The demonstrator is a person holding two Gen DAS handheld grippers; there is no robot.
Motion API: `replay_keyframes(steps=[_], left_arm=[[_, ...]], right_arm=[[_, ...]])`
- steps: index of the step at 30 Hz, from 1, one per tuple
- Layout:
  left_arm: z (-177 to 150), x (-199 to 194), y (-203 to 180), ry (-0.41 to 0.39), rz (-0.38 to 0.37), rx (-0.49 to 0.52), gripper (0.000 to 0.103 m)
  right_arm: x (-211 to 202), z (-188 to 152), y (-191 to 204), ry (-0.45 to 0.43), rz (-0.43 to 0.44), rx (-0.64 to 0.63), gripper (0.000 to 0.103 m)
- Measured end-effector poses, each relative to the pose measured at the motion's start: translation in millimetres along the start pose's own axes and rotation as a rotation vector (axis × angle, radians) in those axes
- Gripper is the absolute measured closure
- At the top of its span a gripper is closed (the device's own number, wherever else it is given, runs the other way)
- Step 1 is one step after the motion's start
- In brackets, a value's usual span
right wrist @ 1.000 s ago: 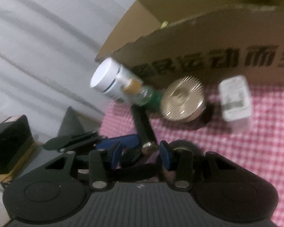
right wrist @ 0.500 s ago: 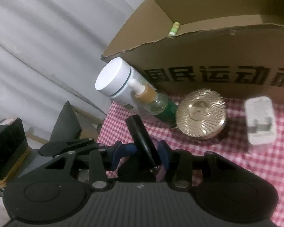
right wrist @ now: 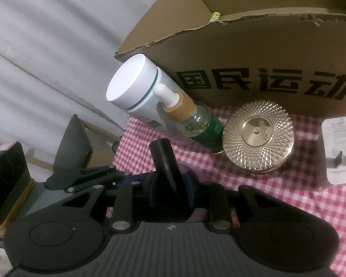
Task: Organize rigid objects
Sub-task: 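Close the right tool on the black cylindrical tube, then carry the black tube with the right tool into the box and release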
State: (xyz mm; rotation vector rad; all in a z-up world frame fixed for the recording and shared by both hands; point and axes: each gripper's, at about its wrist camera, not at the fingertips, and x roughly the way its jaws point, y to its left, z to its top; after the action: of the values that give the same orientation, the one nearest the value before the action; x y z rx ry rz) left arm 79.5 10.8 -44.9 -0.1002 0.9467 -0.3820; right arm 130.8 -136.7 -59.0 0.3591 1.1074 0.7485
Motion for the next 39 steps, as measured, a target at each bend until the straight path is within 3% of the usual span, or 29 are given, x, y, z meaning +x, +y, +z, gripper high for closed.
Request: replay_keyframes(steps=[7, 17, 21, 25, 32, 39], left_arm=[[-3, -11, -12, -0.051, 0.023, 0.033, 0.070], [3, -55, -38, -0.162, 0.055, 0.102, 0.071], [23, -81, -50, -0.236, 0.076, 0.164, 0.071], [60, -96, -58, -0.274, 0.088, 0.219, 0.071], [125, -74, -52, -0.214, 0.097, 0.230, 0.071], [165, -9, -18, -0.009, 0.102, 0.151, 0.071]], right_arm=[[-6, -6, 15, -0.049, -0.010, -0.049, 0.079], [-51, -16, 44, -0.157, -0.017, -0.131, 0.079], [-81, -8, 66, -0.234, -0.015, -0.193, 0.079], [-108, 20, 84, -0.306, -0.014, -0.253, 0.079], [-111, 95, 72, -0.297, 0.018, -0.207, 0.079], [-60, 166, 14, -0.121, 0.061, -0.017, 0.079]])
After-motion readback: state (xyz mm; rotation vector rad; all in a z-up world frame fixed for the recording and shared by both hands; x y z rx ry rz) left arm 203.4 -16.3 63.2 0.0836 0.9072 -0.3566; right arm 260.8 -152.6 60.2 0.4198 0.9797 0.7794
